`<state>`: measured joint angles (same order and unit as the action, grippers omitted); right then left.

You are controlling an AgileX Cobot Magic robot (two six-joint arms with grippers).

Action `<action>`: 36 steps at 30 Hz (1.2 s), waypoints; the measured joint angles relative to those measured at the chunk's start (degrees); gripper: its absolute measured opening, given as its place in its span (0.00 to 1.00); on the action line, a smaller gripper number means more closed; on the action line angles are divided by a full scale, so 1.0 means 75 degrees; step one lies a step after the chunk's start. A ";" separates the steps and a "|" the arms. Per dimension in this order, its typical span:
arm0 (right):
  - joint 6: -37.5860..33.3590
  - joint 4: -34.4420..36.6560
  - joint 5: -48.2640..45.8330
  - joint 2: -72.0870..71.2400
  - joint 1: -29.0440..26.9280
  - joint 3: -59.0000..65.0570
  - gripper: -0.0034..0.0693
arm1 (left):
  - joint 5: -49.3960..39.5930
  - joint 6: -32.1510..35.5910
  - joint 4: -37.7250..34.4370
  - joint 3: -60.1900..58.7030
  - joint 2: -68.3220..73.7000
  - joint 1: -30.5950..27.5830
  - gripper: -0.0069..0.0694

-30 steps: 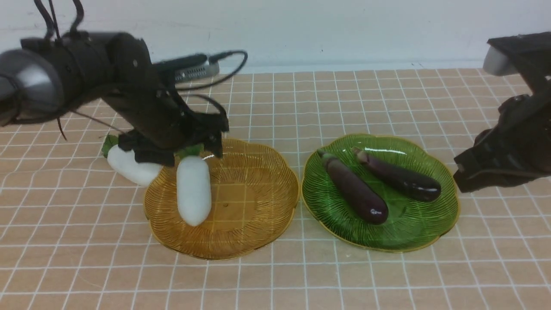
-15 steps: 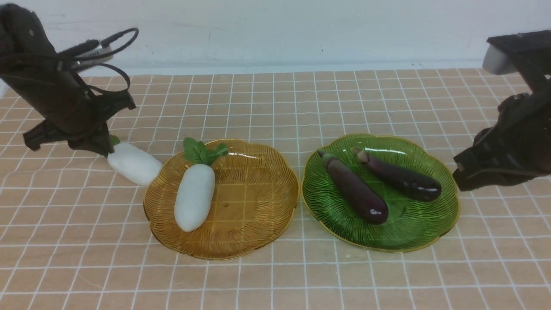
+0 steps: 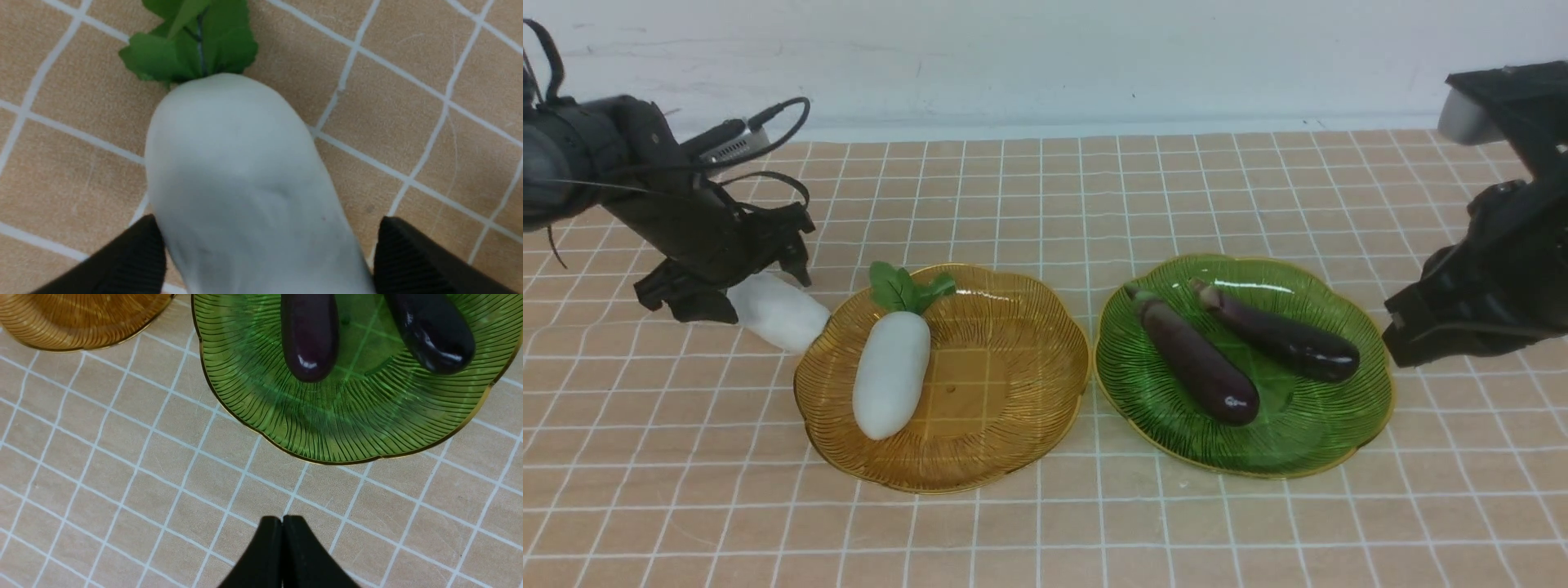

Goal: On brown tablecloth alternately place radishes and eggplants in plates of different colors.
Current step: 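Pick up the white radish and place it in the left plate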

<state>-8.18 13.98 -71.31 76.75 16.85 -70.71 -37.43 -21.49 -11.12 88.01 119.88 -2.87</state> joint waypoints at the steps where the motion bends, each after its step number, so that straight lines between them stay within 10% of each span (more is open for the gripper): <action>1: 0.0000 0.0000 0.0000 0.0000 0.0000 0.0000 0.03 | 0.0017 0.0001 0.0000 0.0000 0.0000 0.0000 0.81; 5: 0.0000 0.0000 0.0000 0.0000 0.0000 0.0000 0.03 | 0.0026 0.0001 -0.0007 0.0013 0.0000 0.0000 0.59; 19: -0.0198 0.0000 -0.0005 0.0000 0.0000 0.0000 0.03 | -0.3176 0.2327 -0.1048 0.1681 -0.1190 0.0873 0.57; 26: -0.0233 0.0000 -0.0005 0.0000 0.0000 0.0000 0.03 | -0.3107 0.2739 -0.0481 0.1666 -0.0431 0.2638 0.64; 36: 0.0147 0.0001 -0.0025 -0.1272 0.0000 0.0008 0.03 | -0.3378 0.2738 -0.0044 0.1666 -0.0505 0.2815 0.83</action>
<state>-7.08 13.99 -71.49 67.21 16.85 -70.65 -62.76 -0.96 -11.45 100.50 116.10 18.25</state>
